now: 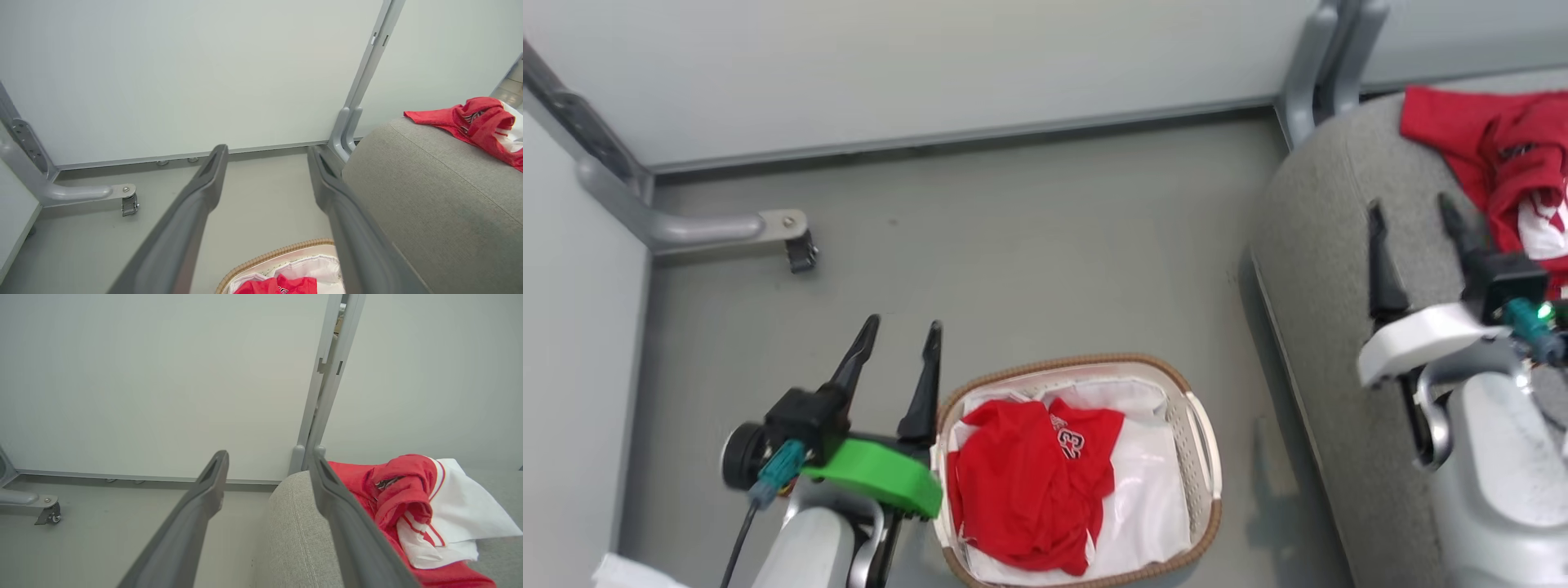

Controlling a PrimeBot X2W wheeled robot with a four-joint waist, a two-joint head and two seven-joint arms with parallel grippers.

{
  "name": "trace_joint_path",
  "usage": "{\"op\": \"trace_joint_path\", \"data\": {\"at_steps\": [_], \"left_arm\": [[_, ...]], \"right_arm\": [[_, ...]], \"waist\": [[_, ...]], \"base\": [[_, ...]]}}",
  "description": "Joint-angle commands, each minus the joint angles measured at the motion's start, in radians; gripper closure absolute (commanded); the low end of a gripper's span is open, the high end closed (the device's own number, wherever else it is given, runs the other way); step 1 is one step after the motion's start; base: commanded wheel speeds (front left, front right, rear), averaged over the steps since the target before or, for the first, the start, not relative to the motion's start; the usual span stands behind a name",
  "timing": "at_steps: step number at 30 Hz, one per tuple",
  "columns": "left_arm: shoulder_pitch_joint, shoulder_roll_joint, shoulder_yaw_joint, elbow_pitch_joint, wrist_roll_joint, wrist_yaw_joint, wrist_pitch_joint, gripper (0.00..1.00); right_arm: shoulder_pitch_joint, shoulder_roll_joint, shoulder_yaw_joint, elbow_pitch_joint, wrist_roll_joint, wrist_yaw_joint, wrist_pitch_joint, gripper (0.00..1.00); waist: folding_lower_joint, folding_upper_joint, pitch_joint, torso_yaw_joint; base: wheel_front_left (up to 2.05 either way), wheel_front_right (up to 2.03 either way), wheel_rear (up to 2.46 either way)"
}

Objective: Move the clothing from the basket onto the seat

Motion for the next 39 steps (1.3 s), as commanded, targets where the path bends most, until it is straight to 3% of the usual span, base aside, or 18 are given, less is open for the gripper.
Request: {"op": "trace_joint_path", "data": {"at_steps": [1, 15, 25, 39], "left_arm": [[0.033, -0.001, 0.023, -0.004, 0.013, -0.002, 0.001, 0.0], [0.199, -0.011, 0.183, -0.019, 0.025, -0.003, 0.001, 0.0], [0.227, -0.013, 0.181, -0.012, 0.022, -0.003, 0.001, 0.0], [0.22, -0.013, 0.17, -0.005, 0.023, -0.003, 0.001, 0.0]], "right_arm": [[0.032, 0.01, 0.015, -0.007, 0.012, -0.001, -0.005, 0.0], [0.224, 0.056, 0.116, -0.056, 0.151, -0.001, -0.005, 0.0], [0.337, 0.056, 0.149, -0.095, 0.17, -0.001, -0.005, 0.0], [0.352, 0.057, 0.158, -0.111, 0.195, -0.001, -0.005, 0.0]], "waist": [[0.0001, 0.0022, -0.088, 0.062], [0.0001, 0.0022, -0.157, 0.077], [0.0001, 0.0022, -0.175, 0.085], [0.0001, 0.0022, -0.177, 0.072]], "base": [[0.0, 0.0, 0.0], [0.0, 0.0, 0.0], [0.0, 0.0, 0.0], [0.0, 0.0, 0.0]]}}
